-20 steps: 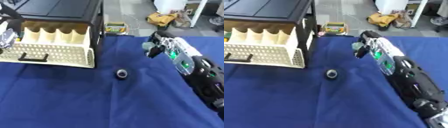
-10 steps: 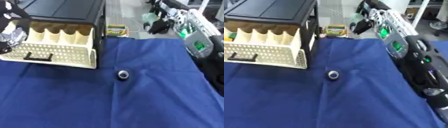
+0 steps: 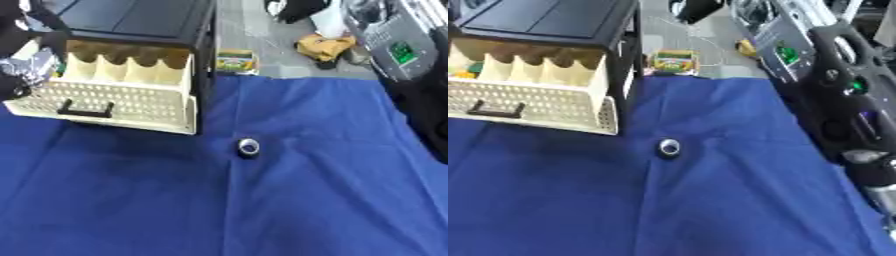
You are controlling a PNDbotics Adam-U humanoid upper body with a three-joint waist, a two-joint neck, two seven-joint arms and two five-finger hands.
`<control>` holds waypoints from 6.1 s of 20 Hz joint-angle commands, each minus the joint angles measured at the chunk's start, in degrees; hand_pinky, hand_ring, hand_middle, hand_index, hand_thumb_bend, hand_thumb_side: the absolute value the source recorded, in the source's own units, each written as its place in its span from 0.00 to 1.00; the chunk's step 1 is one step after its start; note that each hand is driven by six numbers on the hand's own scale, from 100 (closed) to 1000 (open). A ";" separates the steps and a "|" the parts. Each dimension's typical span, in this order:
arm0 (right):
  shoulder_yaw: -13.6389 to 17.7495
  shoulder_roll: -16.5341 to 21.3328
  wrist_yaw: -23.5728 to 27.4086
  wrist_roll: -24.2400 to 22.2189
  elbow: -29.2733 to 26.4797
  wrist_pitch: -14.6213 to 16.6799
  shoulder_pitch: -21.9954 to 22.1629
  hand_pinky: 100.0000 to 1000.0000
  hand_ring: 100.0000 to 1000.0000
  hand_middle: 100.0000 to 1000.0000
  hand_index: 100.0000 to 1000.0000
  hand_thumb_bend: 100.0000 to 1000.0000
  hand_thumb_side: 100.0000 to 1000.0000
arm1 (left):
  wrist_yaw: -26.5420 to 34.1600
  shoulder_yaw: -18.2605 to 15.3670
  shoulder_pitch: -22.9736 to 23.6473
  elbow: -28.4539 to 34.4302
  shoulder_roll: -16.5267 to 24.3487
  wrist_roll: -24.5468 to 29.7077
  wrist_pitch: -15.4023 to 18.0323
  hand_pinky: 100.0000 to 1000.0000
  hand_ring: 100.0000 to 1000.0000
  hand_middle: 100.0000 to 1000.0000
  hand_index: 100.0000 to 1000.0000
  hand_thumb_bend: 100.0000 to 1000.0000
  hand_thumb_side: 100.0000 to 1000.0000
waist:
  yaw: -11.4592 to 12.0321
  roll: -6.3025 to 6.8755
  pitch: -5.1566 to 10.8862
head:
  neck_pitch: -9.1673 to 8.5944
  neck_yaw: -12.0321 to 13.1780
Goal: Pick up objects from table and place into drawer.
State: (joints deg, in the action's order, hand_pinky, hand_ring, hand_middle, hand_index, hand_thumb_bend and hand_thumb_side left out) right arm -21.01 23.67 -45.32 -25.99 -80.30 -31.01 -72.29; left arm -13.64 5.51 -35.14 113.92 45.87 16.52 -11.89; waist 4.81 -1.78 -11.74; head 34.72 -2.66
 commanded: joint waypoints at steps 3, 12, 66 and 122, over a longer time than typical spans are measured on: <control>0.75 -4.94 -1.51 -0.10 1.36 -0.17 -3.67 0.12 0.40 0.38 0.52 0.00 0.11 | 0.14 0.03 -1.40 0.67 1.64 0.62 0.43 0.00 0.00 0.00 0.65 0.00 0.53 | 0.41 0.25 1.36 | 0.24 -0.07; 1.86 -14.32 -4.24 0.98 6.76 -0.46 -5.71 0.12 0.39 0.37 0.51 0.00 0.08 | -0.02 0.40 -2.09 0.67 1.16 0.98 1.09 0.00 0.00 0.00 0.64 0.00 0.52 | 1.36 0.26 1.39 | -0.05 -0.76; 11.46 -7.38 8.74 28.27 -18.72 -6.06 -0.43 0.47 0.61 0.61 0.81 0.26 0.86 | -9.74 2.89 -0.97 0.67 8.44 14.77 17.36 0.00 0.00 0.16 0.67 0.00 0.82 | 0.97 1.79 0.86 | -0.02 0.48; 17.44 6.72 20.21 43.06 -25.39 -9.25 12.76 0.44 0.57 0.58 0.79 0.34 0.81 | -18.60 9.99 -1.06 -3.36 8.54 25.93 -1.12 0.03 0.61 0.62 0.93 0.00 1.00 | -2.64 1.94 -2.05 | -3.20 3.54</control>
State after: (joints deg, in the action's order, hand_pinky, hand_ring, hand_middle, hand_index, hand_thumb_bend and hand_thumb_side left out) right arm -4.23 28.91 -25.51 16.76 -104.76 -40.27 -58.65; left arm -32.02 15.88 -35.27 110.84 53.58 42.47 -13.22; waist 2.18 0.10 -14.65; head 32.11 0.68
